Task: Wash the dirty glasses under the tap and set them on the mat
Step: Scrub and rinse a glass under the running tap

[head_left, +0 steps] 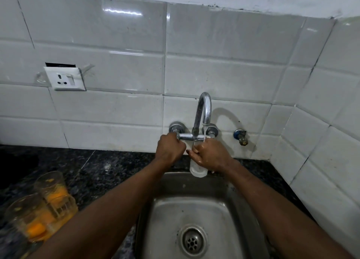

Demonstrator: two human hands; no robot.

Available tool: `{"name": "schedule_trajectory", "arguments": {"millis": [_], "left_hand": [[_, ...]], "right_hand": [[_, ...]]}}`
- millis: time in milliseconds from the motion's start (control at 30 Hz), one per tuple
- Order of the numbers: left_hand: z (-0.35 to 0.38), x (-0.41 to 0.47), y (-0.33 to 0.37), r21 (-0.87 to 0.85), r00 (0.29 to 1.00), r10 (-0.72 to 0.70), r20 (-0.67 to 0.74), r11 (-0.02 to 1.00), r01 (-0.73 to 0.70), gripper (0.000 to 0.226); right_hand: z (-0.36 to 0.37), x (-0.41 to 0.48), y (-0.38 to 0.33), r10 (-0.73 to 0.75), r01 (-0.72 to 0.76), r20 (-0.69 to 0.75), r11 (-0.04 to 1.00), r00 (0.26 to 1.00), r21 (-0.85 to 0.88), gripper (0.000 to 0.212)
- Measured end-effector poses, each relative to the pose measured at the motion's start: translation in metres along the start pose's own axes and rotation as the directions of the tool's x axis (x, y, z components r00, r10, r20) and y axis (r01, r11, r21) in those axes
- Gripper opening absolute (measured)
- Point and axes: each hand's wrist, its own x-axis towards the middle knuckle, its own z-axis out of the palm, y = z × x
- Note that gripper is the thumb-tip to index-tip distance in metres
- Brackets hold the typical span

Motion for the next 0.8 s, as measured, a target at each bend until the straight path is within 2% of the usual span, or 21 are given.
{"name": "schedule_trajectory", "arguments": {"millis": [67, 133, 167, 233, 267, 300, 333, 367, 400, 433, 500, 567, 633, 667, 700, 733, 800], "left_hand": [[-0.008, -0.001, 0.001, 0.006, 0.995, 0.056, 0.084, 0.998, -0.057, 0.024], [-0.013, -0.004, -0.004, -0.127, 0.997, 0.048, 0.066, 0.991, -0.040, 0.027], [-0.011, -0.006, -0.008, -0.204, 0.999, -0.008, 0.032, 0.979, 0.015, 0.028], [-0.001, -0.015, -0.017, -0.338, 0.973, -0.230, -0.006, 0.916, 0.214, 0.032], [0.007, -0.023, -0.021, -0.430, 0.928, -0.364, 0.078, 0.828, 0.361, 0.035], [0.015, -0.031, -0.021, -0.538, 0.854, -0.449, 0.263, 0.667, 0.516, 0.038], [0.020, -0.040, -0.018, -0.587, 0.755, -0.450, 0.476, 0.477, 0.654, 0.044], [0.025, -0.046, -0.015, -0.600, 0.677, -0.411, 0.611, 0.317, 0.734, 0.052], [0.029, -0.051, -0.011, -0.614, 0.640, -0.353, 0.682, 0.200, 0.764, 0.059], [0.032, -0.052, -0.008, -0.645, 0.642, -0.313, 0.700, 0.111, 0.756, 0.062], [0.032, -0.049, -0.002, -0.716, 0.698, -0.288, 0.655, 0.059, 0.696, 0.055], [0.027, -0.046, 0.000, -0.748, 0.748, -0.328, 0.578, 0.154, 0.646, 0.043], [0.023, -0.041, -0.006, -0.697, 0.790, -0.411, 0.455, 0.386, 0.604, 0.041], [0.020, -0.039, -0.007, -0.632, 0.812, -0.465, 0.352, 0.522, 0.573, 0.045], [0.017, -0.037, -0.009, -0.508, 0.841, -0.491, 0.228, 0.676, 0.533, 0.051], [0.013, -0.034, -0.009, -0.344, 0.877, -0.465, 0.126, 0.809, 0.478, 0.055], [0.005, -0.029, -0.011, -0.089, 0.937, -0.345, 0.057, 0.933, 0.349, 0.055]], "right_hand": [[-0.002, 0.002, -0.001, 0.032, -0.032, 0.014, 0.999, 0.999, 0.009, 0.044], [-0.005, 0.001, -0.004, 0.070, -0.068, -0.058, 0.997, 0.996, 0.033, 0.044], [-0.005, 0.001, -0.006, 0.071, -0.068, -0.107, 0.997, 0.992, 0.029, 0.043], [-0.006, 0.000, -0.011, 0.068, -0.068, -0.172, 0.998, 0.983, 0.008, 0.045], [-0.006, -0.001, -0.014, 0.087, -0.085, -0.189, 0.996, 0.978, 0.019, 0.047], [-0.006, -0.002, -0.017, 0.121, -0.113, -0.205, 0.992, 0.971, 0.054, 0.048], [-0.004, -0.004, -0.020, 0.174, -0.152, -0.219, 0.982, 0.960, 0.114, 0.047], [-0.003, -0.006, -0.026, 0.244, -0.200, -0.228, 0.959, 0.943, 0.199, 0.045], [0.000, -0.010, -0.031, 0.337, -0.265, -0.216, 0.915, 0.916, 0.303, 0.043], [0.001, -0.014, -0.038, 0.435, -0.335, -0.185, 0.850, 0.881, 0.405, 0.042], [0.003, -0.024, -0.049, 0.583, -0.454, -0.064, 0.692, 0.810, 0.562, 0.040], [-0.002, -0.033, -0.051, 0.619, -0.502, 0.104, 0.515, 0.779, 0.694, 0.034], [-0.012, -0.041, -0.049, 0.574, -0.563, 0.295, 0.368, 0.764, 0.740, 0.030], [-0.013, -0.046, -0.045, 0.559, -0.635, 0.398, 0.328, 0.727, 0.699, 0.030], [-0.012, -0.049, -0.043, 0.554, -0.710, 0.487, 0.312, 0.675, 0.631, 0.032], [-0.008, -0.053, -0.038, 0.564, -0.766, 0.533, 0.343, 0.631, 0.545, 0.037], [0.000, -0.057, -0.032, 0.589, -0.784, 0.518, 0.453, 0.621, 0.424, 0.045]]}}
